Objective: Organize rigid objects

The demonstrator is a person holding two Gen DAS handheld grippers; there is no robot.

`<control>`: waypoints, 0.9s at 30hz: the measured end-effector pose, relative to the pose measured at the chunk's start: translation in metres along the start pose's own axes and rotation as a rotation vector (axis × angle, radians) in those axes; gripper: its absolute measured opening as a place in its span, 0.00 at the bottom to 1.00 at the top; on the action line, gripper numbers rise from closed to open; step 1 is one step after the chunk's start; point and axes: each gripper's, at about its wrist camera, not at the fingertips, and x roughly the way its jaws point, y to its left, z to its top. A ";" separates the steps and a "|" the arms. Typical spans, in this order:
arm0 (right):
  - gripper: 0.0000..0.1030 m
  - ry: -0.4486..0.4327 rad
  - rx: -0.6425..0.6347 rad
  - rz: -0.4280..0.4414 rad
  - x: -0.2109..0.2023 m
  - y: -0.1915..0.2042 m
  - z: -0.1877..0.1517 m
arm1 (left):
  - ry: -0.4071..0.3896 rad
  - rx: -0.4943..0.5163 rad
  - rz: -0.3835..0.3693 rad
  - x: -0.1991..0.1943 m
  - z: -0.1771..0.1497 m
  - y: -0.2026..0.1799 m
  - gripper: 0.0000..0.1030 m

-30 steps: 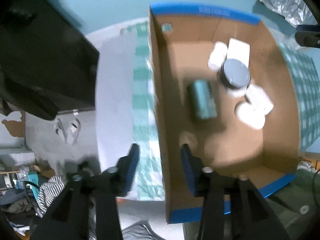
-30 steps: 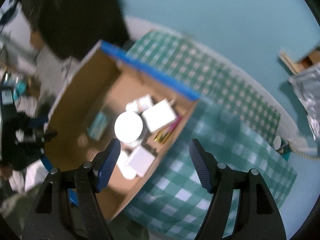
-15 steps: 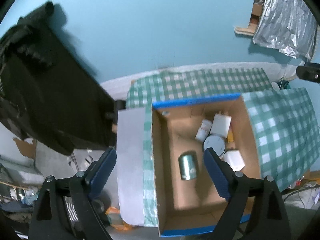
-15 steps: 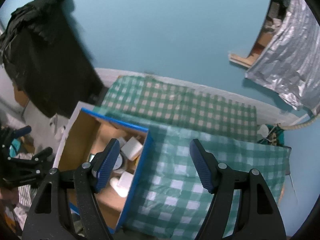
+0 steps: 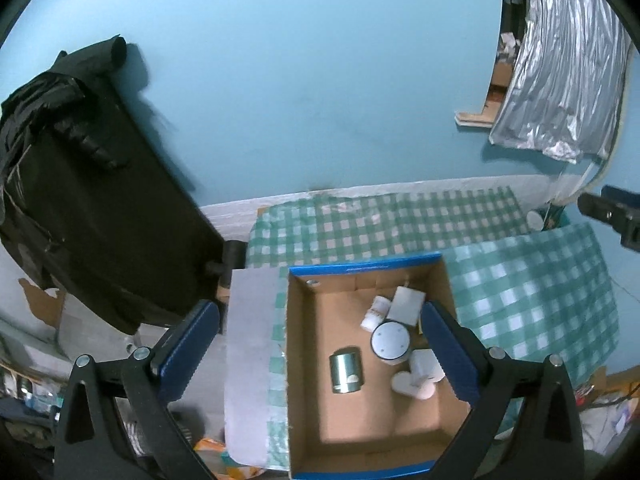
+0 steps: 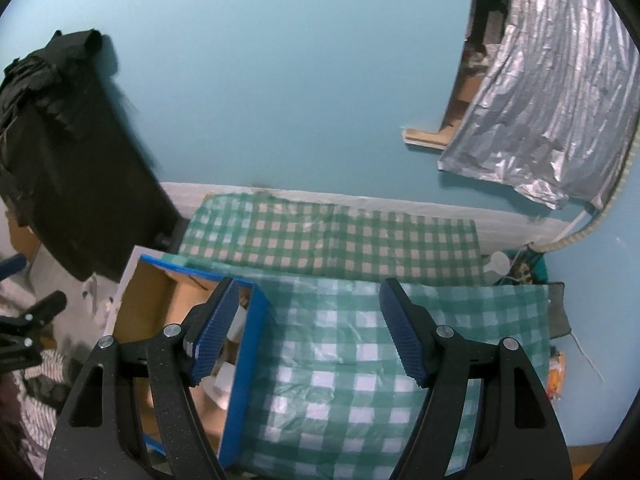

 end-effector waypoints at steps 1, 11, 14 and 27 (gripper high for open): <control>0.70 -0.003 0.004 -0.001 -0.002 -0.001 -0.001 | -0.004 -0.006 -0.005 0.000 0.000 -0.001 0.99; 0.70 -0.022 0.024 -0.012 -0.012 -0.010 -0.002 | -0.016 -0.003 -0.037 -0.001 0.002 -0.010 0.99; 0.70 -0.021 0.024 -0.011 -0.013 -0.010 -0.002 | -0.022 0.008 -0.030 -0.003 0.003 -0.013 0.99; 0.70 -0.019 0.019 -0.012 -0.012 -0.010 -0.002 | -0.007 -0.007 -0.019 -0.002 0.005 -0.009 0.99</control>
